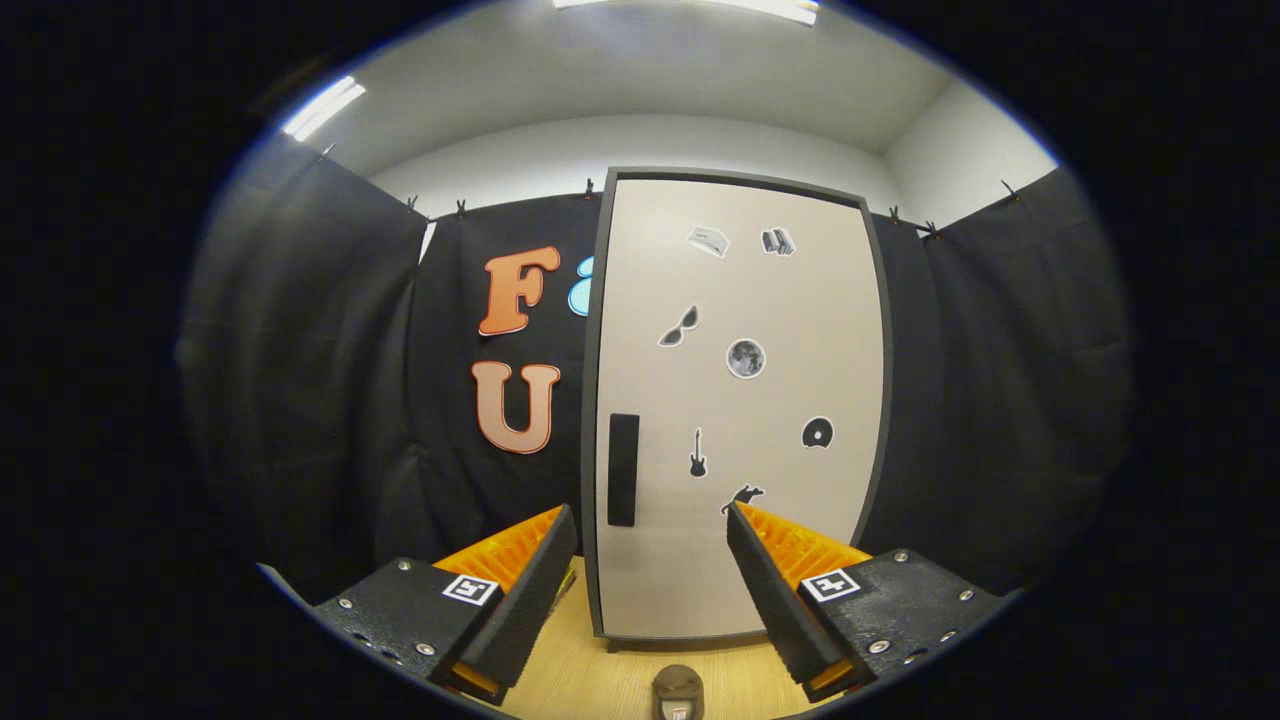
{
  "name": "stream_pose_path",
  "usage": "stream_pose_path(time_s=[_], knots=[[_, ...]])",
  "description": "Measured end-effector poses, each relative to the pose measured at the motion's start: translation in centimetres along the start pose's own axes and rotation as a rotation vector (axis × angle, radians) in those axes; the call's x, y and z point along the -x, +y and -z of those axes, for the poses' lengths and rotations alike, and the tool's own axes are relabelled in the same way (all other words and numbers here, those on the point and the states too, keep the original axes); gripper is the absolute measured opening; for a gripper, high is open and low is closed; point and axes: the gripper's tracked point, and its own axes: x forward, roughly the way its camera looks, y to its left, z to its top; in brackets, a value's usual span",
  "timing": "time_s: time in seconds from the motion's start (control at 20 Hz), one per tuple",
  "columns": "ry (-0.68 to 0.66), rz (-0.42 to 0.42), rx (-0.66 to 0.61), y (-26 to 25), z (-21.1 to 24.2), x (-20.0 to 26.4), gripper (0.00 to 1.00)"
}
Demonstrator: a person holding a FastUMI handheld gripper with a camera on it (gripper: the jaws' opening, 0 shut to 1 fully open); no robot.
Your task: Open the shoe cabinet door, grab the shoes and put them into the shoe cabinet, then close the shoe cabinet door.
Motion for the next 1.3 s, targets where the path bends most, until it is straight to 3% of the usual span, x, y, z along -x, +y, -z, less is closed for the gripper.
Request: stream_pose_path(time_s=[0.35, 0.75, 1.1, 1.3], knots=[[0.019, 0.008, -0.015, 1.5, 1.5, -6.3, 0.95], [0.039, -0.012, -0.062, 2.1, 3.1, -13.5, 0.86], [0.046, -0.028, -0.090, 3.4, 3.3, -16.9, 0.65], [0.041, -0.026, -0.035, 4.0, 3.4, -17.7, 0.54]])
